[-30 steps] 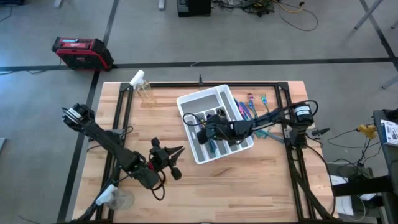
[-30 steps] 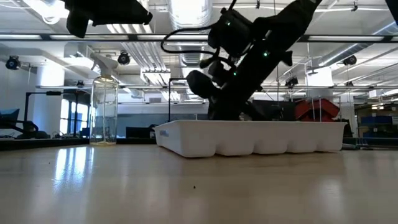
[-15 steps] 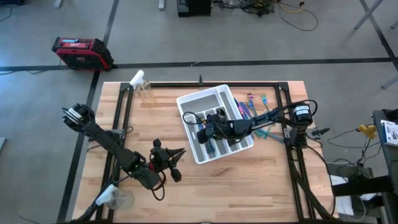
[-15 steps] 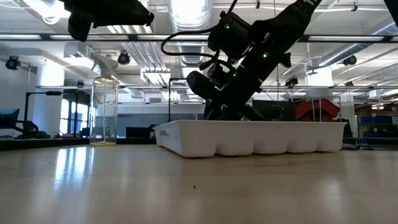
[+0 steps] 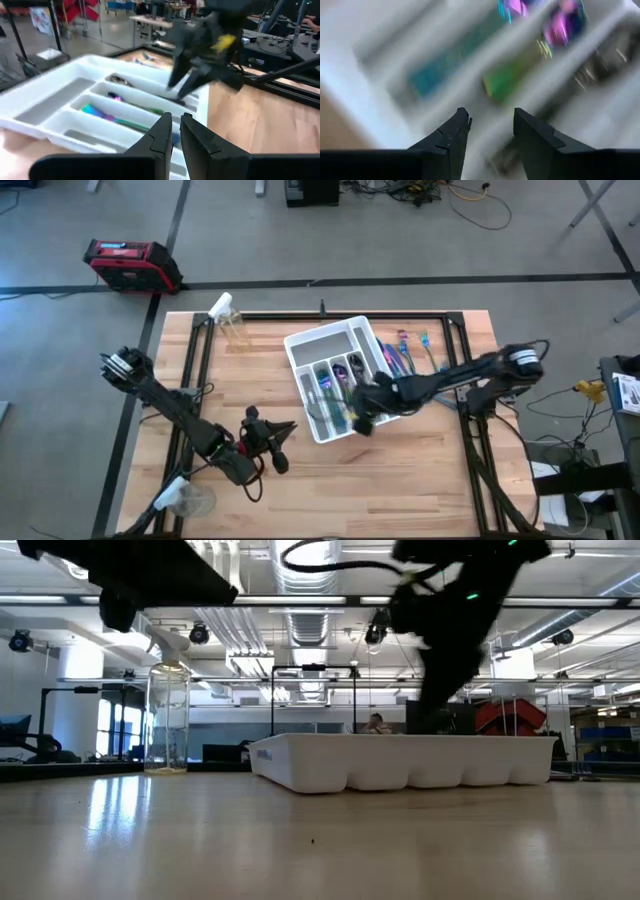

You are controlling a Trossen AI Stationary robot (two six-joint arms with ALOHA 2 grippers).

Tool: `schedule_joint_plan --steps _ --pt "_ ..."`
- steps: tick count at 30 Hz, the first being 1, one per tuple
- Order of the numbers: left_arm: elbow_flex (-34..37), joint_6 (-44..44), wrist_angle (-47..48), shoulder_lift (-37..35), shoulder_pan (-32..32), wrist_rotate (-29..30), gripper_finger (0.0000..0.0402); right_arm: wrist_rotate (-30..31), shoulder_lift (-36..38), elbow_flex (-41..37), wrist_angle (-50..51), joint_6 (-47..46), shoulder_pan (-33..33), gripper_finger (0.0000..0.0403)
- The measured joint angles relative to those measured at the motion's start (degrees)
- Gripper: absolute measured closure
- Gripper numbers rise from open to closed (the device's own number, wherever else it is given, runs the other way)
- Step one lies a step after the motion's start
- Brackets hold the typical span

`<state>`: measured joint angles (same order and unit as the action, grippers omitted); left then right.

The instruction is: Sort silverware

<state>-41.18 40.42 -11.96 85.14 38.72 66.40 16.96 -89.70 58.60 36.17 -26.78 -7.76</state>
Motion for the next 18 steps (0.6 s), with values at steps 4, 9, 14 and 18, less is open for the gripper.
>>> schedule_joint_plan --steps 4,9,14,18 --pt "2.0 5.4 0.0 0.4 -0.5 -3.2 0.0377 3.6 5.4 -1.7 17.4 -2.5 -3.2 0.0250" --pt "1.2 5.1 -5.5 5.8 -1.2 -4.0 0.0377 4.7 10.5 -6.5 24.4 -9.9 -1.6 0.0245" --pt "-2.0 2.0 -11.6 14.0 -1.8 -4.2 0.0377 6.7 13.4 -12.8 21.3 -13.1 8.0 0.0245" --pt "-5.5 1.9 -11.7 18.2 -2.0 -4.2 0.0377 8.6 15.0 -16.9 14.4 -11.4 20.4 0.0245"
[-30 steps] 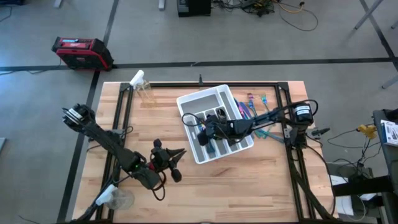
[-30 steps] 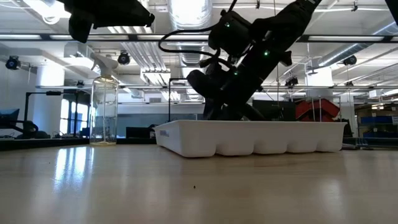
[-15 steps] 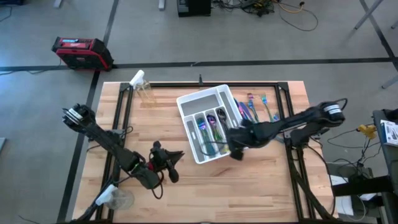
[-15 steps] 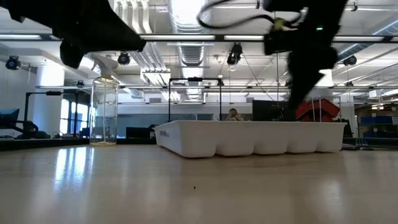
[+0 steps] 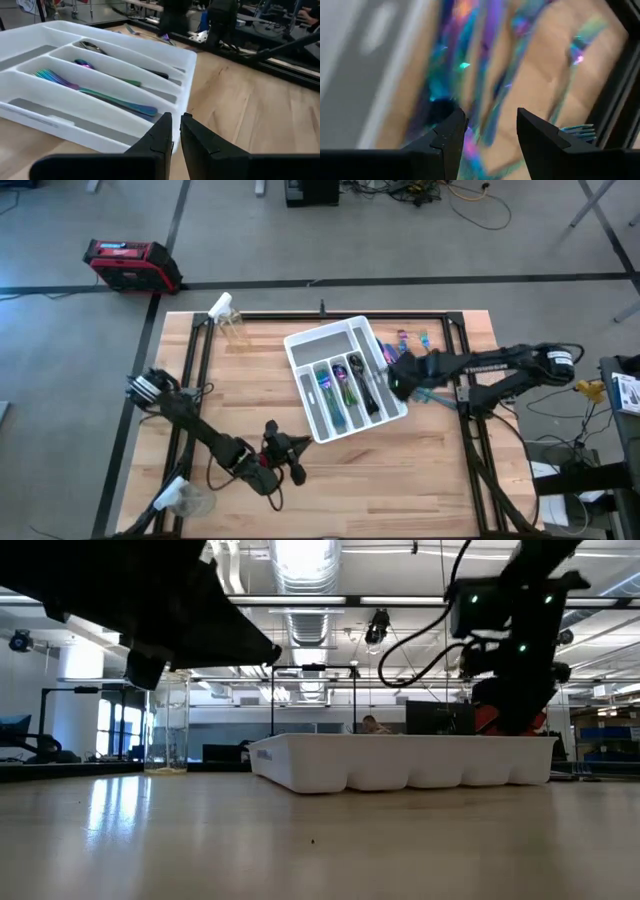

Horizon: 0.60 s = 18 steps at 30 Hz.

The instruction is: Sort silverware

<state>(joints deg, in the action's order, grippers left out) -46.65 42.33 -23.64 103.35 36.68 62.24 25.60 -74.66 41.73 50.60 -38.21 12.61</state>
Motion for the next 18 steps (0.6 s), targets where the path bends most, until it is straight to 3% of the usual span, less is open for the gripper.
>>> schedule_joint_plan --steps 4,9,18 --pt "-2.2 -1.2 0.1 1.4 -0.1 0.0 0.0377 -2.1 0.3 -3.7 -12.7 7.7 12.3 0.0245" --pt "-2.4 -2.3 0.2 1.3 -0.6 0.6 0.0377 -13.5 -2.6 -6.7 -28.1 15.4 22.5 0.0254" --pt "-2.4 -2.7 1.0 1.5 -1.6 0.7 0.0377 -13.4 -7.3 -7.8 -28.4 18.8 26.8 0.0287"
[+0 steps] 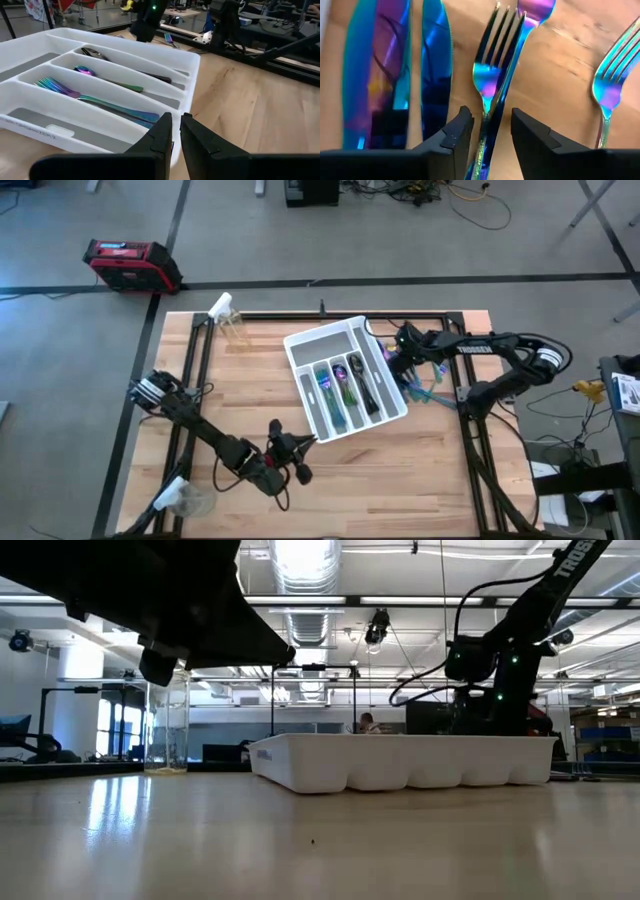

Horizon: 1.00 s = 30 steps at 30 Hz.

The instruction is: Sort silverware

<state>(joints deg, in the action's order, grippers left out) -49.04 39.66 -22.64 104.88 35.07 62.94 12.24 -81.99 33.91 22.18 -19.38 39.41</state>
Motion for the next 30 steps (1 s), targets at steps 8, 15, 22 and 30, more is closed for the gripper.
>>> schedule_joint_plan --steps 8,15,22,30 --pt "0.0 0.0 -0.1 0.0 -0.9 -0.5 0.0377 0.4 0.6 -1.2 -0.4 2.8 -2.0 0.0328" --pt "0.0 0.4 -0.2 0.0 -1.0 -0.6 0.0377 -0.7 4.2 -1.4 3.3 3.7 -4.2 0.0393" --pt "0.0 1.5 -0.1 0.0 -1.0 -1.0 0.0377 -0.2 10.9 -1.4 11.3 2.7 -6.0 0.0399" --pt "0.0 2.0 -0.4 0.0 -1.0 -1.0 0.0377 -0.3 21.1 -1.4 14.2 -0.8 -10.7 0.0402"
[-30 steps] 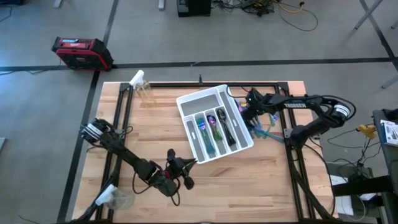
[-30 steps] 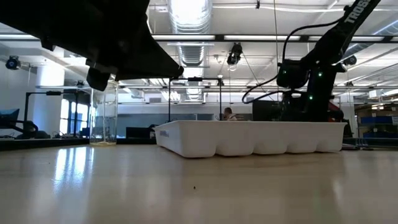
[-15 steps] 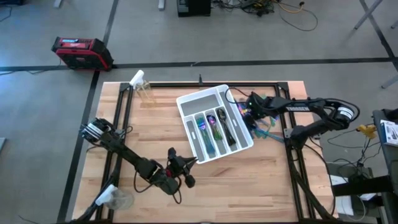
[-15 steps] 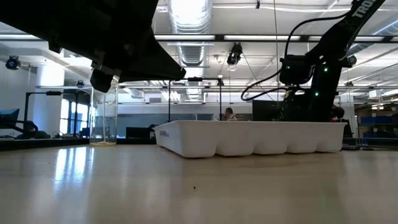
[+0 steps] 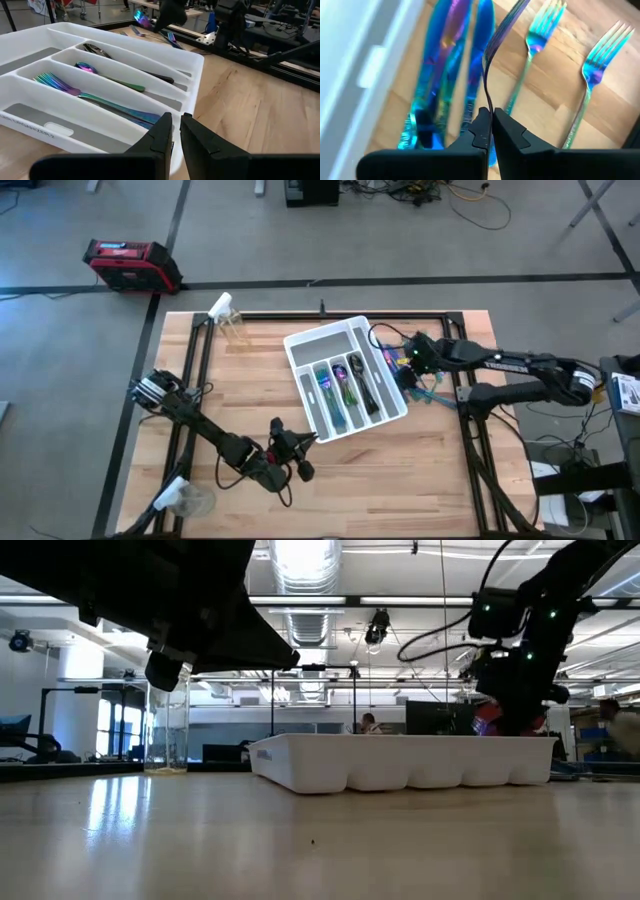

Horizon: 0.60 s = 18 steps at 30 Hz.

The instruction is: Sort silverware

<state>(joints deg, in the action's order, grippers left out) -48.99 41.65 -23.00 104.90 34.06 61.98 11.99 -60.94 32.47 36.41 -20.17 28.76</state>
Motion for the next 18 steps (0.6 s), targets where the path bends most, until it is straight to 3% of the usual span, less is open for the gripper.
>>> schedule_joint_plan --steps 10,18 --pt "0.0 0.0 -0.5 0.0 0.0 0.0 0.0377 0.0 5.7 0.0 1.3 -7.4 -15.4 0.0403" --pt "0.0 0.0 0.0 0.0 0.0 0.0 0.0377 0.9 6.6 0.0 9.1 -22.4 -32.5 0.0403"
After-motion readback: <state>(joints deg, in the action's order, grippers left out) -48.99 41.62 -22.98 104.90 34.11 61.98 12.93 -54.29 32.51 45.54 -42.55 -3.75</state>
